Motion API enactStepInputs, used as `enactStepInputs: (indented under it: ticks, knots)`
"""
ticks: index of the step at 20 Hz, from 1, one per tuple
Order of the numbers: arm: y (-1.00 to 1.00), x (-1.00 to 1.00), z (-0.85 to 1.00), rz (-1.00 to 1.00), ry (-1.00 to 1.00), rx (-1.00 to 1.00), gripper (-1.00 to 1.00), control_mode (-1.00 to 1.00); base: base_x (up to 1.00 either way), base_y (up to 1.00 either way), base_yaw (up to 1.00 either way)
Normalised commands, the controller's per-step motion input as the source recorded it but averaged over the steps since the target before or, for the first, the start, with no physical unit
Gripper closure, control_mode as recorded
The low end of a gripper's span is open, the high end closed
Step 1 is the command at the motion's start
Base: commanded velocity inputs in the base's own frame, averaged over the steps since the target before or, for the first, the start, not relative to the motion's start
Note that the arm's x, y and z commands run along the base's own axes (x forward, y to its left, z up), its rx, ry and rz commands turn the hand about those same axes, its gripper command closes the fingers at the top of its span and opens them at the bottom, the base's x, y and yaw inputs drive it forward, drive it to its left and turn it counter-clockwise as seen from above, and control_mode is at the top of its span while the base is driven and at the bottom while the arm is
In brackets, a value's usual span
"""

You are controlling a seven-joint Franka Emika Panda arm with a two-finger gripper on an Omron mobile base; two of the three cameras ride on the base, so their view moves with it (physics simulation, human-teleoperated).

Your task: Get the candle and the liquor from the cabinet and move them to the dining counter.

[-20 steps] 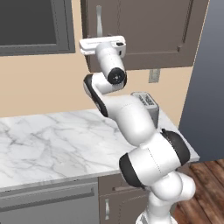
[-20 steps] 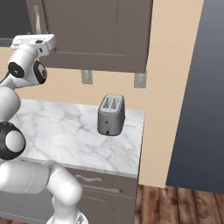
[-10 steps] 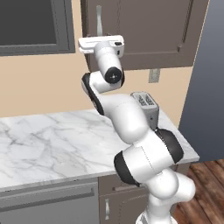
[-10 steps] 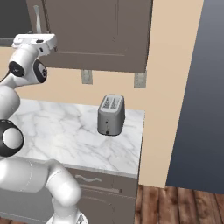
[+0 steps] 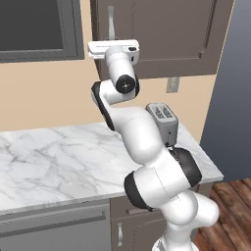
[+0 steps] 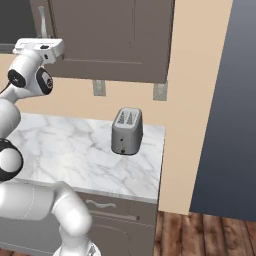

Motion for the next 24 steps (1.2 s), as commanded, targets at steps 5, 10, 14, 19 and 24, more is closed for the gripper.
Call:
enactStepInputs:
  ticks: [5,10,14,19,24]
  knots:
    - [0.00,0.00,0.00,0.00,0.00,0.00,1.00,-1.00,0.00,0.00,0.00]
    - [0.00,0.00,0.00,0.00,0.00,0.00,1.00,-1.00,0.00,0.00,0.00]
    - [-0.02,-0.03,0.01,0.00,0.00,0.00,1.00,-1.00,0.00,0.00,0.00]
    - [-0.17,-0.31,0.02,0.00,0.00,0.00,1.00,-1.00,0.00,0.00,0.00]
    - [-0.25,-0.51,0.04,-0.03,0.00,0.00,1.00,-1.00,0.00,0.00,0.00]
